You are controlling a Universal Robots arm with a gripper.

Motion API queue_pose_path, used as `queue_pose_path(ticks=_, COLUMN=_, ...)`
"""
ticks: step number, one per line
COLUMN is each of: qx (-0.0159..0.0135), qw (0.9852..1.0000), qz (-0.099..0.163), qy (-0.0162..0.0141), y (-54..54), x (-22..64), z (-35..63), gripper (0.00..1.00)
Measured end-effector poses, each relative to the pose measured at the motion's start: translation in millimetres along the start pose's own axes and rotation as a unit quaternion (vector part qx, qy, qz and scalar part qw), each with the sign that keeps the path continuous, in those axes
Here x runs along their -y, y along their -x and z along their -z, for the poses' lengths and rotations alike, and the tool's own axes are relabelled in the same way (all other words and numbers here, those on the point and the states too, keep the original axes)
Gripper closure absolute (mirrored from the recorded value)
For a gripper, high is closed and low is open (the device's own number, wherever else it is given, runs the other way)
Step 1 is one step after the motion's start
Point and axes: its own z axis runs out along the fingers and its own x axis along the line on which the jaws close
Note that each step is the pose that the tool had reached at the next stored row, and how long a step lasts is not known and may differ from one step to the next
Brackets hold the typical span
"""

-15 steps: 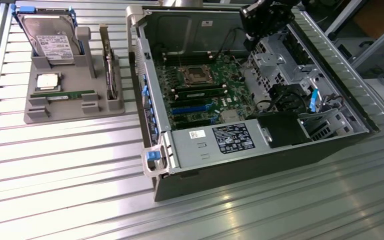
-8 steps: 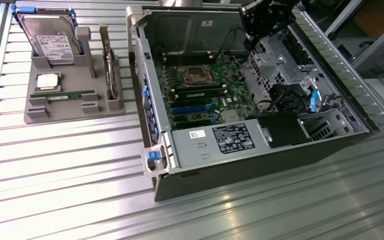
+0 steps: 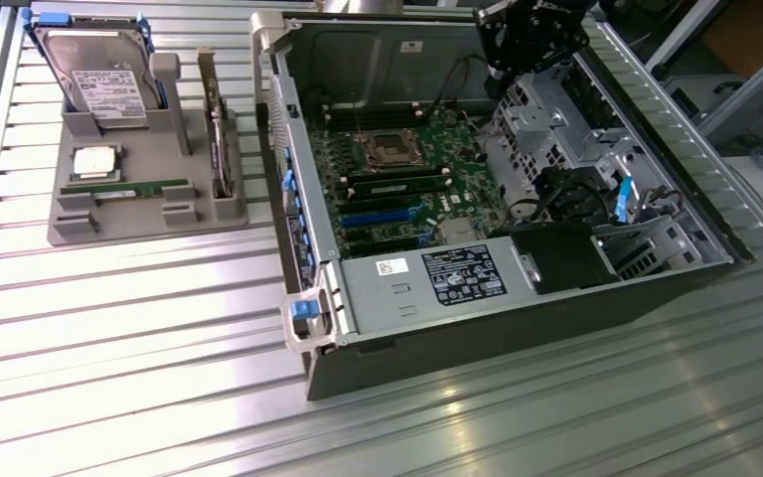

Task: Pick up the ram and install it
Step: 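Press down the ram until it locks into place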

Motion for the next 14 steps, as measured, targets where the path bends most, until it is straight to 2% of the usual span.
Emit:
queue_pose_path(ticks=4, qx=0.0003, qw=0.9998, qz=-0.021, qy=0.0011, y=0.0, x=0.0, z=0.0, gripper=0.89)
queue_pose_path(ticks=8, qx=0.0007, qw=0.9988, qz=-0.049, qy=0.0026, y=0.0, x=0.0, z=0.0, gripper=0.89)
queue_pose_path(ticks=14, qx=0.0007, qw=0.9988, qz=-0.049, qy=0.0026, y=0.0, x=0.0, z=0.0, gripper=0.89)
